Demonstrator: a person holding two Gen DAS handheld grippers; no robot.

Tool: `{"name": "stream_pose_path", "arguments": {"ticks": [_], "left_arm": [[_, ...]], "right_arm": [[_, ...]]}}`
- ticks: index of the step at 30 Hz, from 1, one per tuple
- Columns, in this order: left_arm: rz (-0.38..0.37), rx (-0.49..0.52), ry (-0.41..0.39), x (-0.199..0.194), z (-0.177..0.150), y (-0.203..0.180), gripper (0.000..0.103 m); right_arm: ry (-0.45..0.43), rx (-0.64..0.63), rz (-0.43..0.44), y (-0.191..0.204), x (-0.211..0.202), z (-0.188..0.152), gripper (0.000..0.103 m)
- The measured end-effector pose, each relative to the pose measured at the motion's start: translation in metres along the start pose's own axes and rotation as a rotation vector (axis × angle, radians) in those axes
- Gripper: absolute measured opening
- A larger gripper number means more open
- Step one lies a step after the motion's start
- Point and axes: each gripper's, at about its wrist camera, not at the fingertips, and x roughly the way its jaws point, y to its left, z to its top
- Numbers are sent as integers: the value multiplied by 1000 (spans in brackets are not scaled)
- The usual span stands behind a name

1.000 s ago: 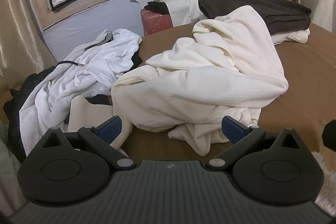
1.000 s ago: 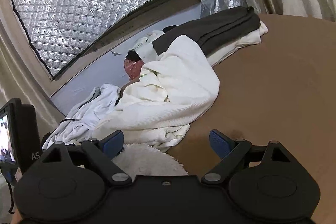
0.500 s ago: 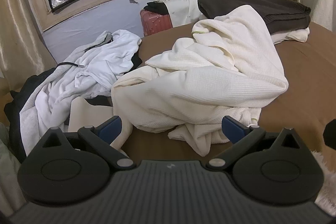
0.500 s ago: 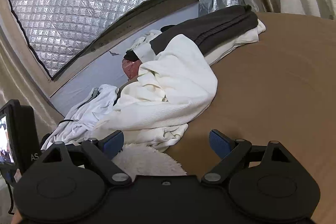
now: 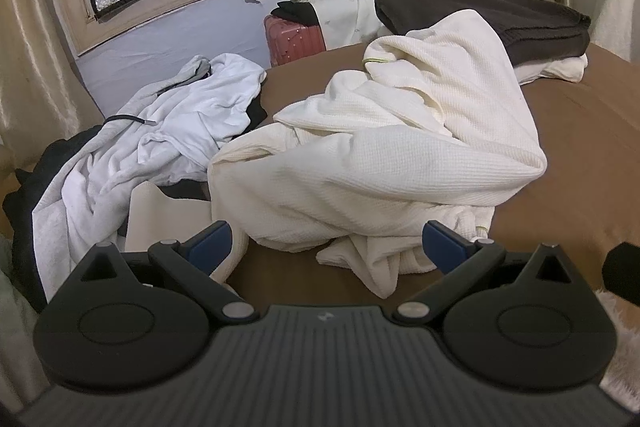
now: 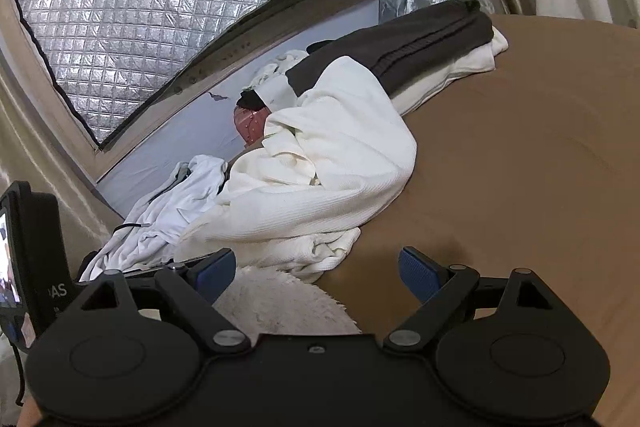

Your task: Fold clothes

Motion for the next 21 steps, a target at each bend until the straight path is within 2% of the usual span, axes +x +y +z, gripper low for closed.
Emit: {"name": "stream_pose_path", "arguments": {"ticks": [3,6,8,10,13,15,18,21], "left_arm": [[-44,-17,44,5,3,4,103],[-158,-98,158,23,6,19,103],[-230,-138,214,35,10,28,103],[-256,-128,191,40,18,36,103],[-191,-109,130,44,40,53,103],[-189,-153,120,53,55,75,103],[-208,-259,133,73,61,107,103],[-283,-339,148,97,52,124,103]], "right_arm": [[28,24,16,-5,3,0,92],[83,27,82,-4,4,-1,92],[110,-5,85,-1,6,0,92],[126,-64,57,3,5,2,92],[161,-141,31,2,0,9,93],[166,-209,6,3,-1,18,94],[162,-243,-22,3,10,37,94],[154,-294,0,5,31,58,94]]}}
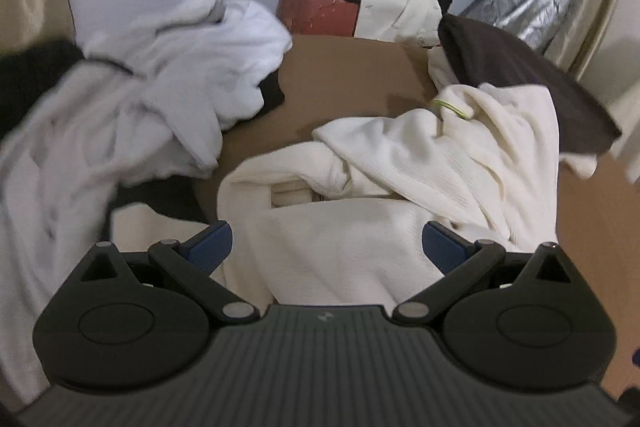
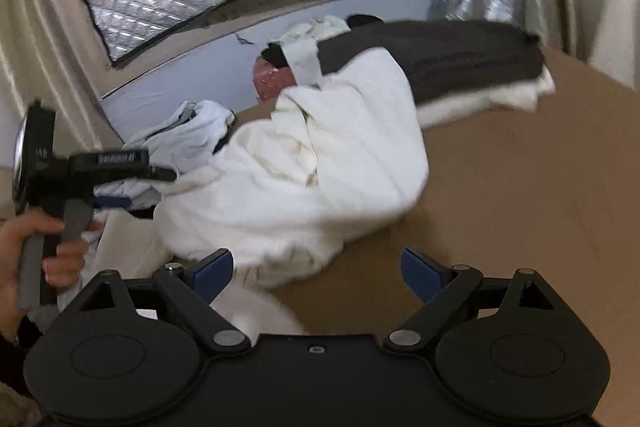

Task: Fold clothes
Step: 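Grasp the cream waffle-knit garment with the left gripper while the right gripper grasps it too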

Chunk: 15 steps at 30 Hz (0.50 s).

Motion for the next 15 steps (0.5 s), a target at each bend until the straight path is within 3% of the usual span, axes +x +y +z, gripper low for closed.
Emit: {"name": "stream_pose_path", "arguments": {"ticks": [3,5,9,12,15], "left_arm": [[-116,-12,18,17,-7,6,101],[-135,6,27,27,-11,2,100],[-90,14,42,44,-16,0,97],[-5,-21,101,63,-20,6,102],[-38,-116,174,83,-22,20,103]], "right_arm": [[-10,-22,-11,-5,23,25,94],[-20,-28,-6,-5,36,39,94],[-20,-18,35,-9,70,63,94],[-15,-23,-21,-17,98,75,94],[48,22,0,-39,137,82,94]]}}
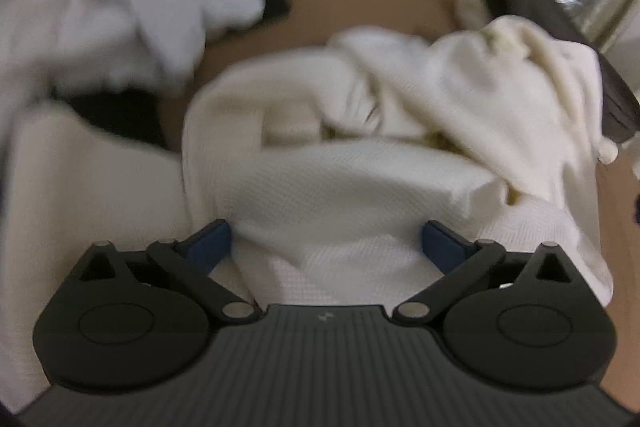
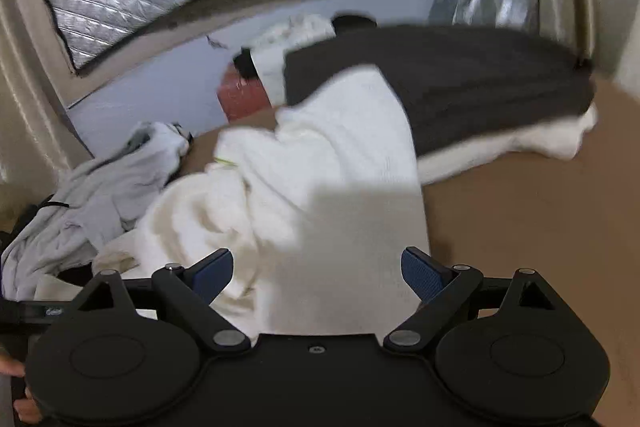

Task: Fold clothes
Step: 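Grasp the cream waffle-knit garment with the left gripper while the right gripper grasps it too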

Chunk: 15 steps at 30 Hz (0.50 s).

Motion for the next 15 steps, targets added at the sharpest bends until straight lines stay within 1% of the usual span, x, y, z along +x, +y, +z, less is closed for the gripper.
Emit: {"name": "stream_pose_path", "arguments": {"ticks": [2,5,7,8,9,10,11,12,14,15], "left_arm": [[-54,-50,-7,3,3,8,103],[-151,-77,-14,4,7,14,102],[-181,-56,-25,4,5,12,91],[-184,-37,-33,4,3,9,76],[-182,-14,-41,4,2,5,64],[-185,3,-47,4,1,2,61],[-200,15,-53,4,0,-2,53],[-221,26,-60,3,-1,-5,44],[-288,39,-30,6,-1,-11,43],[-346,28,14,10,0,-12,43]], "right_arm": [[46,34,27,-16,26,3,94],[69,128,-49,-41,66,2,94],[84,208,14,-53,88,-7,92],[67,245,59,-54,95,-15,83],[52,237,107,-47,95,-19,52],[37,227,154,-41,94,-23,30],[41,235,205,-34,92,-27,18],[47,245,257,-27,91,-30,18],[50,165,296,-6,81,-36,17],[60,151,344,2,75,-39,17]]}}
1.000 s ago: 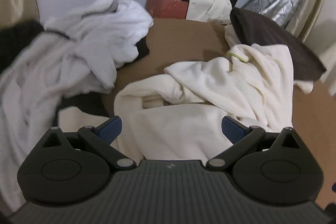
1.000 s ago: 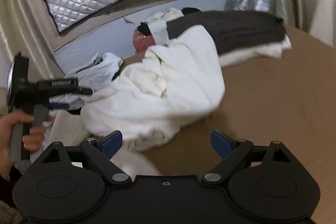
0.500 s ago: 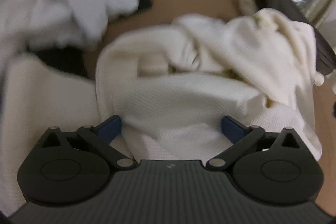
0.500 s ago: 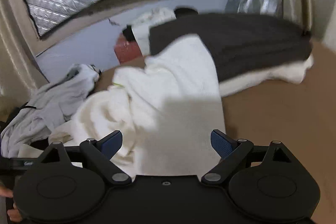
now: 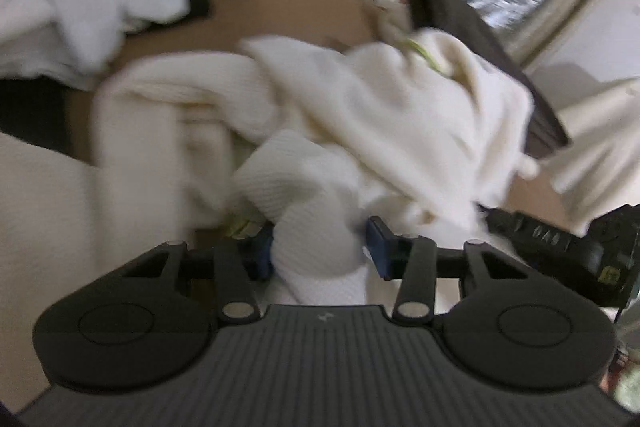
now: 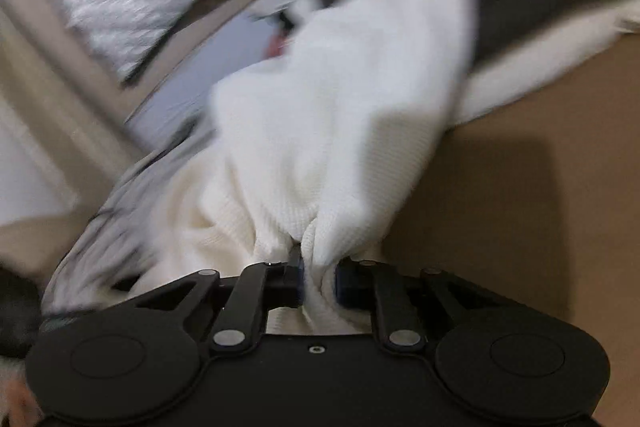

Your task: Fold clothes

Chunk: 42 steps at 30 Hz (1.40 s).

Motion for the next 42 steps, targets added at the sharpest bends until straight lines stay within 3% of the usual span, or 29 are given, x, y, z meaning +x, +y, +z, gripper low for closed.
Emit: {"name": "stream_pose_path", "arguments": {"ticks": [3,5,8,14,16,21,25,26,27,28,29,30,31,34,36,37,39,41,42], "left_arm": [[-109,-140,65,5,4,7,43],[-131,-111,60,0,6,-3,43],[-223,-99,69,-7,8,-23,39],[-384,81,64,-40,10,-124,39],[-452,146,66,-48,11,-165,39],[-531,372,105,-40,5,-299,40],[-663,500,193,-24,-31,-399,39],[-681,557,196,-29,-47,-419,43],[-688,627,191,-32,-65,-433,55],[-688,704,182,-34,-84,-444,63],[-666,770,172,-31,-103,-449,80],[-627,815,165,-22,-120,-446,86],[-579,849,168,-9,-133,-440,86],[-332,908,207,47,-156,-412,86],[-187,902,248,83,-156,-391,86],[-151,883,263,93,-152,-383,86],[-79,844,292,112,-144,-368,86],[-122,780,311,124,-131,-359,86],[-157,755,316,127,-127,-355,88]], "right_arm": [[14,-20,74,21,-19,-9,17],[13,-15,120,31,-36,-12,17],[-48,2,167,41,-75,-12,17],[-283,-178,82,104,-182,-4,16],[-359,-197,7,119,-230,0,15],[-466,-266,-500,154,-320,0,15],[-387,-358,-930,132,-372,-15,14],[-348,-332,-1046,116,-384,-26,18],[-308,-300,-1160,99,-395,-37,29],[-265,-197,-1188,77,-413,-52,31],[-235,-97,-1185,56,-430,-72,31],[-218,-14,-1181,38,-444,-96,31],[-207,46,-1187,24,-452,-118,31],[-242,174,-1095,-2,-459,-161,32],[-265,257,-1030,-20,-464,-189,33],[-276,298,-998,-29,-466,-203,36],[-301,351,-915,-42,-462,-196,39],[-321,328,-813,-39,-441,-182,44],[-330,315,-762,-37,-430,-175,54]]}}
